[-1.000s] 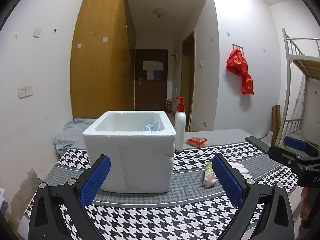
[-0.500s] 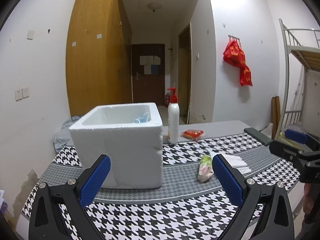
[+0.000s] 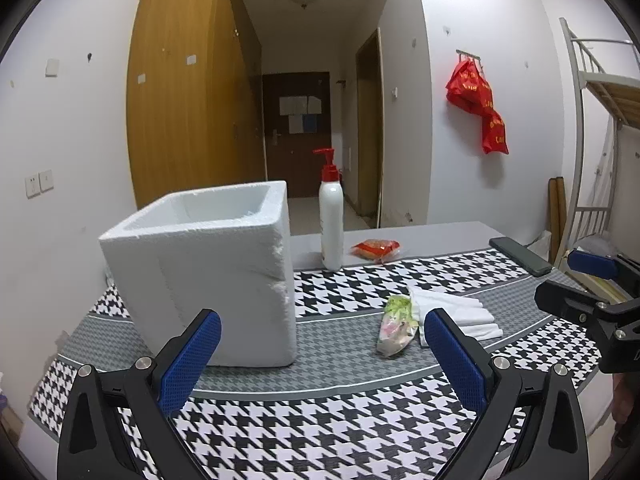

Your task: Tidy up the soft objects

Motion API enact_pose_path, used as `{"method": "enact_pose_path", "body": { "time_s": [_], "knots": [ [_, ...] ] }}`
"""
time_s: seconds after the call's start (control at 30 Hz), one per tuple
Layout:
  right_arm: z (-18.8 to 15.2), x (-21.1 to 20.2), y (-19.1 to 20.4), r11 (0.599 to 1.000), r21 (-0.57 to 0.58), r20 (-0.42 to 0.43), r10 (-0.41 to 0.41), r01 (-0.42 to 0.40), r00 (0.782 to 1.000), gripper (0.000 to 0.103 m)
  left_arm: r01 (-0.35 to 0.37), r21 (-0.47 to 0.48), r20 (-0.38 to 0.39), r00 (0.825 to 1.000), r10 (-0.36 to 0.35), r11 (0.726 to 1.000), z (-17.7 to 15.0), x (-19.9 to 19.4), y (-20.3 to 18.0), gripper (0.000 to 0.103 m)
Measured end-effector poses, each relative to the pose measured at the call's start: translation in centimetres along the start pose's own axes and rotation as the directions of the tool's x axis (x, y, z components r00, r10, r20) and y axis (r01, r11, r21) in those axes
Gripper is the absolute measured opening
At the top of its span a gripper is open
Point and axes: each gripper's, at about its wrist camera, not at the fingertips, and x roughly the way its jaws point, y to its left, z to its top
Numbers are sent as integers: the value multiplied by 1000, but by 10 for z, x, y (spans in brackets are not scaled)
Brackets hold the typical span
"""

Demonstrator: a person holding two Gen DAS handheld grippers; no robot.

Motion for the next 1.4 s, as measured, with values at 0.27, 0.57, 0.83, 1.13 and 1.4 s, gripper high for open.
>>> {"method": "enact_pose_path", "body": {
  "time_s": [0.27, 0.57, 0.83, 1.13, 1.4],
  "knots": [
    [-3, 10, -13, 1000, -13, -46, 13, -14, 999, 103, -2, 18, -26, 1000, 3, 1000, -1, 14, -16, 102],
    [-7, 16, -24, 1000, -2, -70, 27, -27, 997, 103, 31, 17, -69, 997, -30, 999, 3, 30, -31, 102],
    [-7, 17, -33, 1000, -2, -72, 17, -18, 997, 103, 42, 29, -104, 994, -39, 999, 5, 48, -40, 102],
    [-8, 22, -40, 1000, 2, -88, 9, -9, 996, 103, 74, 41, -145, 987, -68, 996, 2, 67, -47, 102],
    [-11, 32, -45, 1000, 17, -113, 5, -3, 994, 103, 128, 62, -191, 975, -114, 990, 0, 84, -49, 102]
  ]
}}
